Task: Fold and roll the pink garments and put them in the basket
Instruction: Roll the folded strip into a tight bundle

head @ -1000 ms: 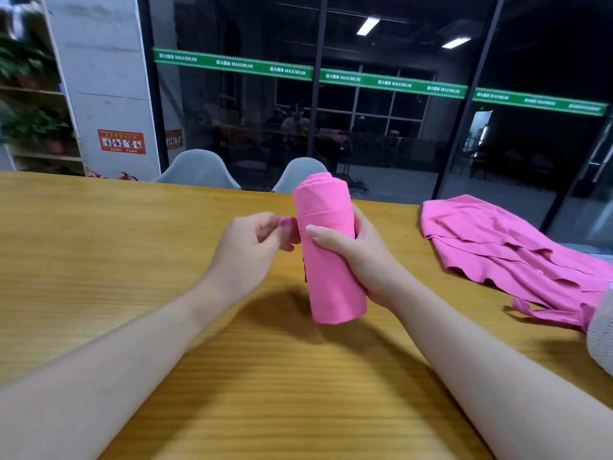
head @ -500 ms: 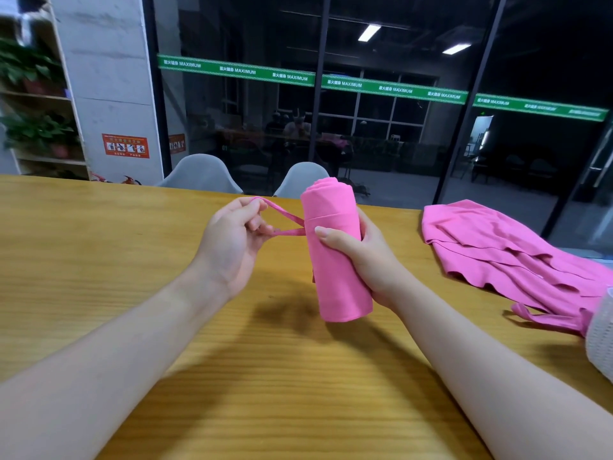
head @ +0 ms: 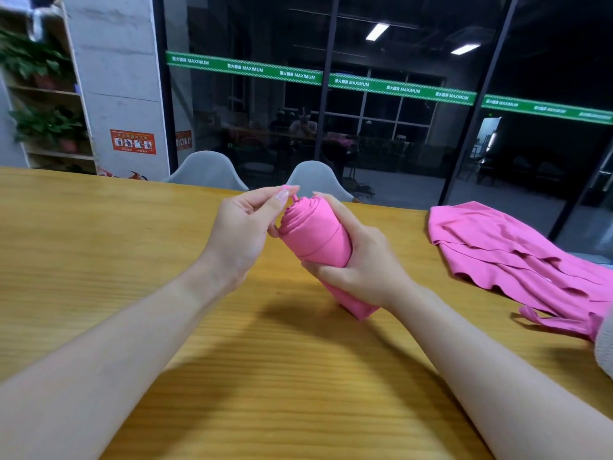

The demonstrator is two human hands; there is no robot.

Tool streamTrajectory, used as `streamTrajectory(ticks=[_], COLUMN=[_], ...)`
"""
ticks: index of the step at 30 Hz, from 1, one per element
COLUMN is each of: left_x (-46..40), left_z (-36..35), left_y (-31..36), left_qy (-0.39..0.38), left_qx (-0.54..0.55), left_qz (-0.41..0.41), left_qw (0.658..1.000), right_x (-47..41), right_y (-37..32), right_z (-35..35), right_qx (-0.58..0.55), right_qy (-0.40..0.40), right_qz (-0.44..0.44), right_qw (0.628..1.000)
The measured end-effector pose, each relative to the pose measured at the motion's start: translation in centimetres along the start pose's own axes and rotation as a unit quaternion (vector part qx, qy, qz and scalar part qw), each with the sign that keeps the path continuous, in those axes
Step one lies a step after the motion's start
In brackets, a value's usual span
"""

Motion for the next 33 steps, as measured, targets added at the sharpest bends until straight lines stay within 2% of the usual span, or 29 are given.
streamTrajectory(ticks=[3, 8, 11, 14, 18, 21, 25, 29, 33], left_x=[0.5, 0.9, 1.3, 1.6, 1.6, 1.5, 0.9, 0.4, 0.3], left_z=[-0.3, -0.3, -0.7, -0.8, -1.0, -0.8, -0.5, 0.1, 0.4], left_y=[0.6, 1.1, 1.0, 1.4, 1.5, 1.5, 1.1, 0.8, 1.0], left_qy=[-0.021, -0.03, -0.059, -0.052, -0.049, -0.054, -0.064, -0.058, -0.042], left_qx=[-0.059, -0.076, -0.114, -0.139, -0.086, -0.108, -0.063, -0.066, -0.117], left_qz=[-0.057, -0.109, -0.148, -0.185, -0.171, -0.173, -0.116, -0.086, -0.112], left_qw=[0.996, 0.991, 0.981, 0.971, 0.98, 0.978, 0.989, 0.992, 0.986], right_x=[0.1, -0.1, -0.1, -0.1, -0.1, 0.0, 0.3, 0.4, 0.3], right_y=[-0.3, -0.8, -0.6, -0.2, 0.0, 0.0, -0.1, -0.4, -0.7], right_z=[0.1, 0.4, 0.6, 0.2, -0.7, -1.0, -1.1, -1.8, -3.1], right_qx=[0.045, 0.096, 0.111, 0.122, 0.151, 0.165, 0.202, 0.242, 0.265], right_qy=[-0.004, 0.006, 0.009, 0.015, 0.018, 0.031, 0.046, 0.019, -0.023], right_qz=[0.024, 0.064, 0.06, 0.053, 0.057, 0.064, 0.102, 0.128, 0.152], right_qw=[0.999, 0.993, 0.992, 0.991, 0.987, 0.984, 0.973, 0.962, 0.952])
Point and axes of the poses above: each hand's wrist, its own x-axis away from the middle knuckle, its own z-axis out of the back of the hand, y = z × x, the point moved 3 cm from there along -x, towards the middle knuckle, and after that the axes turned 1 degree about x, right-handed, at the moved point
